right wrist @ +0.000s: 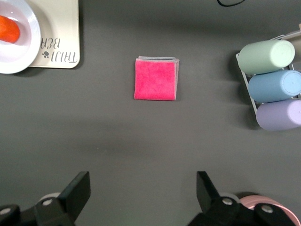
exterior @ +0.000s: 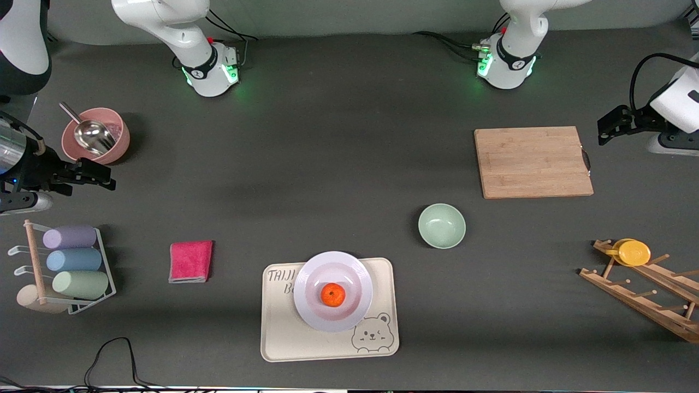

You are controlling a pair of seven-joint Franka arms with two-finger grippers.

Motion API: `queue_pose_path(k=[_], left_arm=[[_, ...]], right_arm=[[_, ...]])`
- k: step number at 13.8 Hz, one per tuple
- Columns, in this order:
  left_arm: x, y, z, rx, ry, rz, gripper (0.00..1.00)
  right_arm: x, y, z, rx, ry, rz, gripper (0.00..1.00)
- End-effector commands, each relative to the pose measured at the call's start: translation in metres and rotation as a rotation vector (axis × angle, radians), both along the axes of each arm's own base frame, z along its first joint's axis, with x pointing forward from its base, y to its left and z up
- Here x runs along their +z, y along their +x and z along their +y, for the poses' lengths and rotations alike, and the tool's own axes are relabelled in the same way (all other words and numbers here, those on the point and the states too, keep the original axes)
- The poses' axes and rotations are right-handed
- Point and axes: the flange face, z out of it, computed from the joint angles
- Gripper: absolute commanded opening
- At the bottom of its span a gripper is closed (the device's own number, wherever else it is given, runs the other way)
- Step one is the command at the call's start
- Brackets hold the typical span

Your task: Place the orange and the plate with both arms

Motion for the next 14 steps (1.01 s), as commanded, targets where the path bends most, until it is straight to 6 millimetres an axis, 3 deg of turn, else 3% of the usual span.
queue_pose_path(k=[1,7,14], left_arm=[[0.001,-0.001,0.003,-0.011,0.012,0.002,1.00],[0.027,-0.015,0.003,-0.003,0.016,-0.002,1.00],[0.022,-0.017,0.003,0.001,-0.001,0.022,1.00]], right_arm=[[0.004,-0.011,0.003,-0.047,-0.028,0.022,1.00],[0.010,-0.016,0.002,-0.041,-0.027,0.022,1.00],[0.011,-0.016,0.005,-0.048,-0.028,0.021,1.00]])
